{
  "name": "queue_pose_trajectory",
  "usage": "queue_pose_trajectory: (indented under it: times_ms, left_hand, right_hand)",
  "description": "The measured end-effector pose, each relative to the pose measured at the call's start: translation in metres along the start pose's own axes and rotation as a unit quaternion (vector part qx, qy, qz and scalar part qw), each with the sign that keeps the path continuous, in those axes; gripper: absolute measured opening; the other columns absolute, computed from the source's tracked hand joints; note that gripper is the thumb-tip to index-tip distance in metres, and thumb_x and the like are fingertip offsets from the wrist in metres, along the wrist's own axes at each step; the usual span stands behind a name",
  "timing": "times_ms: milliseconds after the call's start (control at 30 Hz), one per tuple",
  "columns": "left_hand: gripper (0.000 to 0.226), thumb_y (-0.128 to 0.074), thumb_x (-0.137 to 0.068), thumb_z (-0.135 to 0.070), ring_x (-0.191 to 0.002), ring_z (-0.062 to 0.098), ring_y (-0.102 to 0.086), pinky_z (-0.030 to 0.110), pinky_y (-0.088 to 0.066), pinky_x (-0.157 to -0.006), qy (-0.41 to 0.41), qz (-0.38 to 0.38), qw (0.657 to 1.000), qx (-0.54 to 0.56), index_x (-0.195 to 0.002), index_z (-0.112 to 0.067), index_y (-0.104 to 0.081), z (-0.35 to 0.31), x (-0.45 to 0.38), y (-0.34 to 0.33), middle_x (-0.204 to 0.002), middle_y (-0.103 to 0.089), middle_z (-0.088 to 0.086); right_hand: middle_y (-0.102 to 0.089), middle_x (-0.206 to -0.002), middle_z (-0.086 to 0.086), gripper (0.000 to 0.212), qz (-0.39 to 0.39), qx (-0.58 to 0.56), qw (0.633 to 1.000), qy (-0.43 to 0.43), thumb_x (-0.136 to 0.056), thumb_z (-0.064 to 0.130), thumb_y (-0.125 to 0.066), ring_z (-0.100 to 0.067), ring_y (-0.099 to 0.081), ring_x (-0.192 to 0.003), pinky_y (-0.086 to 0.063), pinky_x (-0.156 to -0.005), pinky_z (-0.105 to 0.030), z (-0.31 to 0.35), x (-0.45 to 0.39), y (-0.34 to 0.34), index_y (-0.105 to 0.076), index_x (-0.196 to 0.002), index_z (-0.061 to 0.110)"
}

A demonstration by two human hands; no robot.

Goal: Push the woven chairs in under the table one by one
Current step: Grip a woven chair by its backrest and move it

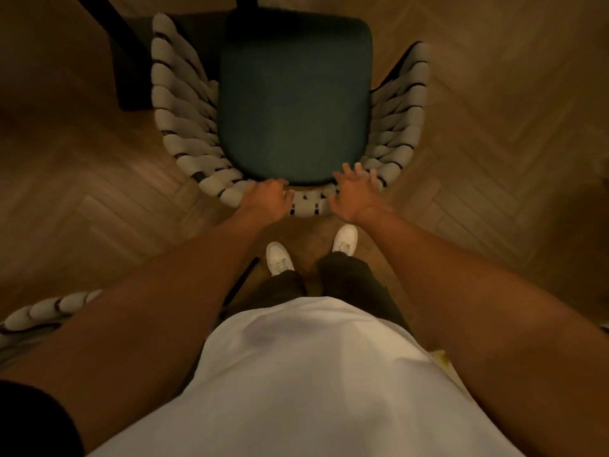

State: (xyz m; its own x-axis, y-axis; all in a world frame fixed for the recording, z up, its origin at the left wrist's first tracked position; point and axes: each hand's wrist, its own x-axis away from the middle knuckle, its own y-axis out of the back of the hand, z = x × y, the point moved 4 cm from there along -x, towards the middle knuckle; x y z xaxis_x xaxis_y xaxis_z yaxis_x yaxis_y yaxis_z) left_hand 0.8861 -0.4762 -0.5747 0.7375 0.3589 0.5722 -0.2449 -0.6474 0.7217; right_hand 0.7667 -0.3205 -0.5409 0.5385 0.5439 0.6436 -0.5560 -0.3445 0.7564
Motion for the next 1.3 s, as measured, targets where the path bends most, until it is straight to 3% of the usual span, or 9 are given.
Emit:
queue_pose_trajectory:
  times_ms: [100,233,467,533,667,733,833,1100,1300]
  left_hand:
    - [0.044,-0.047,-0.102,-0.039,-0.123,0.032,-0.056,0.043,-0.046,-0.102,-0.036,0.074,0.996,0.046,-0.137,-0.015,-0.058,-0.045,-0.013,-0.02,-0.137,-0.06,0.014]
    - [0.049,-0.047,-0.102,-0.042,-0.13,0.028,-0.051,0.037,-0.041,-0.106,-0.066,0.101,0.987,0.108,-0.142,-0.015,-0.053,-0.105,-0.03,-0.041,-0.143,-0.055,0.011]
    - [0.092,-0.07,-0.086,-0.055,-0.142,0.023,-0.037,0.041,-0.034,-0.116,-0.065,0.125,0.981,0.137,-0.156,-0.016,-0.028,-0.18,-0.063,-0.062,-0.158,-0.035,0.008]
    - [0.094,-0.078,-0.081,-0.047,-0.139,0.023,-0.041,0.044,-0.038,-0.113,-0.059,0.107,0.981,0.151,-0.155,-0.014,-0.031,-0.189,-0.079,-0.068,-0.153,-0.042,0.009]
    - [0.081,-0.074,-0.081,-0.039,-0.132,0.024,-0.05,0.043,-0.043,-0.108,-0.029,0.066,0.985,0.156,-0.151,-0.018,-0.037,-0.202,-0.095,-0.078,-0.145,-0.052,0.006]
    - [0.071,-0.072,-0.085,-0.035,-0.126,0.024,-0.055,0.034,-0.044,-0.098,-0.019,0.05,0.989,0.141,-0.148,-0.02,-0.04,-0.203,-0.098,-0.081,-0.139,-0.057,0.005]
    - [0.075,-0.073,-0.086,-0.036,-0.119,0.029,-0.06,0.037,-0.048,-0.089,-0.033,0.022,0.994,0.104,-0.15,-0.02,-0.038,-0.205,-0.098,-0.08,-0.133,-0.062,0.007]
    - [0.072,-0.072,-0.083,-0.037,-0.113,0.033,-0.062,0.049,-0.054,-0.089,-0.047,0.011,0.994,0.096,-0.145,-0.016,-0.042,-0.211,-0.091,-0.069,-0.125,-0.065,0.011]
    - [0.062,-0.062,-0.081,-0.036,-0.11,0.033,-0.064,0.052,-0.054,-0.09,-0.041,0.012,0.991,0.123,-0.139,-0.017,-0.048,-0.207,-0.102,-0.053,-0.124,-0.066,0.01]
  right_hand:
    - [0.0,-0.17,-0.01,0.068,-0.048,-0.026,0.998,-0.036,-0.103,0.04,-0.042,-0.032,0.005,-0.156,0.001,-0.125,-0.051,-0.047,0.005,0.007,-0.017,-0.162,0.016]
    - [0.005,-0.17,-0.012,0.074,-0.092,-0.061,0.992,-0.06,-0.104,0.038,-0.042,-0.032,0.008,-0.156,0.0,-0.125,-0.051,-0.1,-0.002,0.02,-0.007,-0.163,0.013]
    - [0.007,-0.17,-0.013,0.092,-0.109,-0.234,0.961,-0.098,-0.1,0.041,-0.054,-0.032,0.001,-0.156,-0.013,-0.126,-0.049,-0.164,-0.047,0.041,0.006,-0.161,0.008]
    - [0.001,-0.17,-0.014,0.103,-0.102,-0.278,0.952,-0.08,-0.094,0.042,-0.063,-0.032,-0.004,-0.156,-0.019,-0.125,-0.045,-0.173,-0.066,0.045,0.008,-0.161,0.009]
    - [-0.02,-0.166,-0.016,0.114,-0.086,-0.332,0.936,-0.082,-0.089,0.04,-0.071,-0.034,-0.036,-0.145,-0.041,-0.114,-0.048,-0.18,-0.099,0.044,0.014,-0.159,0.011]
    - [-0.032,-0.161,-0.016,0.112,-0.077,-0.369,0.921,-0.097,-0.09,0.035,-0.071,-0.034,-0.047,-0.137,-0.045,-0.11,-0.047,-0.178,-0.106,0.042,0.013,-0.16,0.013]
    - [-0.047,-0.148,-0.015,0.101,-0.095,-0.421,0.896,-0.1,-0.091,0.022,-0.068,-0.031,-0.055,-0.126,-0.048,-0.104,-0.042,-0.175,-0.109,0.038,0.005,-0.16,0.013]
    - [-0.042,-0.15,-0.018,0.089,-0.134,-0.445,0.879,-0.107,-0.092,0.01,-0.062,-0.03,-0.05,-0.13,-0.044,-0.104,-0.035,-0.167,-0.108,0.037,-0.003,-0.159,0.01]
    - [-0.049,-0.14,-0.015,0.077,-0.149,-0.441,0.881,-0.085,-0.09,0.007,-0.06,-0.026,-0.055,-0.118,-0.05,-0.099,-0.038,-0.159,-0.118,0.064,-0.016,-0.154,0.009]
